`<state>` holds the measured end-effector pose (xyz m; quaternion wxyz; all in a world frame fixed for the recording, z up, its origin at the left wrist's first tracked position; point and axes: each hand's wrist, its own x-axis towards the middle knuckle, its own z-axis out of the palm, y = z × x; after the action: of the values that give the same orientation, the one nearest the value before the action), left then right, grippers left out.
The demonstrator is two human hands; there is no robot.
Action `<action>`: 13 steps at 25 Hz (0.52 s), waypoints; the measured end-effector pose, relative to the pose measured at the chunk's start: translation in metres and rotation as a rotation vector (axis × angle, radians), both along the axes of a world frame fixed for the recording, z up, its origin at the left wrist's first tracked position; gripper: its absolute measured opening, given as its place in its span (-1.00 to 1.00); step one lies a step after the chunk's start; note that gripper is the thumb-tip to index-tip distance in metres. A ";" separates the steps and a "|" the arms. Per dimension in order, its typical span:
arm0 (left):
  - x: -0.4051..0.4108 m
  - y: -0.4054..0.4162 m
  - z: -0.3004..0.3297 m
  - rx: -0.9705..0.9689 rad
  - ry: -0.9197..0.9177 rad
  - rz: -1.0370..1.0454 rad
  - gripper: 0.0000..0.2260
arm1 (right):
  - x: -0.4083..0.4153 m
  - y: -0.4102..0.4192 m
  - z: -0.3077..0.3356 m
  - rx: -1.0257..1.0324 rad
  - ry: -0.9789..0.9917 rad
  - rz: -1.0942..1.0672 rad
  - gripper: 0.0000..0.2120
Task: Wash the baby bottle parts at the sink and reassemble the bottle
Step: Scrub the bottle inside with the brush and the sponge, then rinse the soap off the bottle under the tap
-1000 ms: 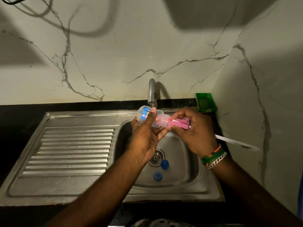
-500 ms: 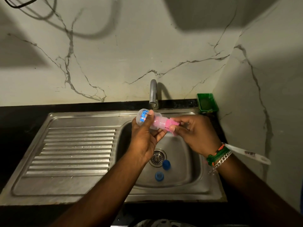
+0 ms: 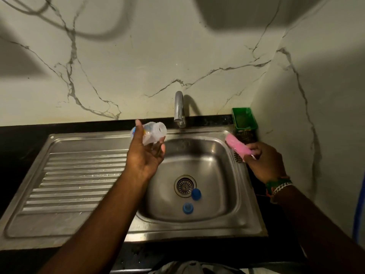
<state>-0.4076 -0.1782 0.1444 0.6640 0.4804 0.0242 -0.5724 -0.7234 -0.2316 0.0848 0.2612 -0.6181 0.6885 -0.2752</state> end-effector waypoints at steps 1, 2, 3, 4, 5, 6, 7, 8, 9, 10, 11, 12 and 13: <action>-0.006 0.001 -0.006 0.044 0.012 -0.028 -0.39 | -0.010 -0.001 -0.027 0.034 0.053 -0.051 -0.74; -0.011 0.002 -0.014 0.070 0.052 -0.041 -0.34 | -0.019 -0.002 -0.052 0.061 0.066 -0.093 -0.72; -0.015 0.001 -0.021 0.087 0.108 -0.041 -0.30 | -0.024 0.000 -0.072 0.081 0.068 -0.123 -0.71; -0.019 0.001 -0.028 0.103 0.159 -0.033 -0.28 | -0.030 0.001 -0.090 0.106 0.075 -0.150 -0.69; -0.020 0.002 -0.034 0.118 0.195 -0.027 -0.27 | -0.033 0.003 -0.103 0.139 0.098 -0.176 -0.69; -0.021 0.003 -0.039 0.127 0.222 -0.028 -0.27 | -0.035 0.004 -0.113 0.170 0.140 -0.190 -0.69; -0.021 0.005 -0.043 0.128 0.241 -0.035 -0.28 | -0.037 0.005 -0.120 0.192 0.198 -0.191 -0.69; -0.021 0.008 -0.045 0.127 0.254 -0.039 -0.31 | -0.038 0.007 -0.125 0.190 0.254 -0.173 -0.67; -0.020 0.010 -0.046 0.128 0.265 -0.036 -0.34 | -0.037 0.008 -0.128 0.171 0.293 -0.151 -0.64; -0.019 0.013 -0.047 0.136 0.277 -0.035 -0.38 | -0.036 0.009 -0.128 0.138 0.311 -0.134 -0.58; -0.017 0.015 -0.047 0.145 0.289 -0.038 -0.41 | -0.033 0.011 -0.128 0.101 0.307 -0.130 -0.51; -0.015 0.016 -0.048 0.155 0.301 -0.041 -0.43 | -0.028 0.012 -0.126 0.053 0.297 -0.119 -0.45; -0.014 0.017 -0.048 0.163 0.309 -0.047 -0.45 | -0.021 0.011 -0.122 -0.004 0.288 -0.096 -0.42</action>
<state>-0.4211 -0.1617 0.0965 0.5979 0.4392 0.1610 -0.6509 -0.7445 -0.2209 -0.0368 0.1449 -0.6181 0.7470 -0.1970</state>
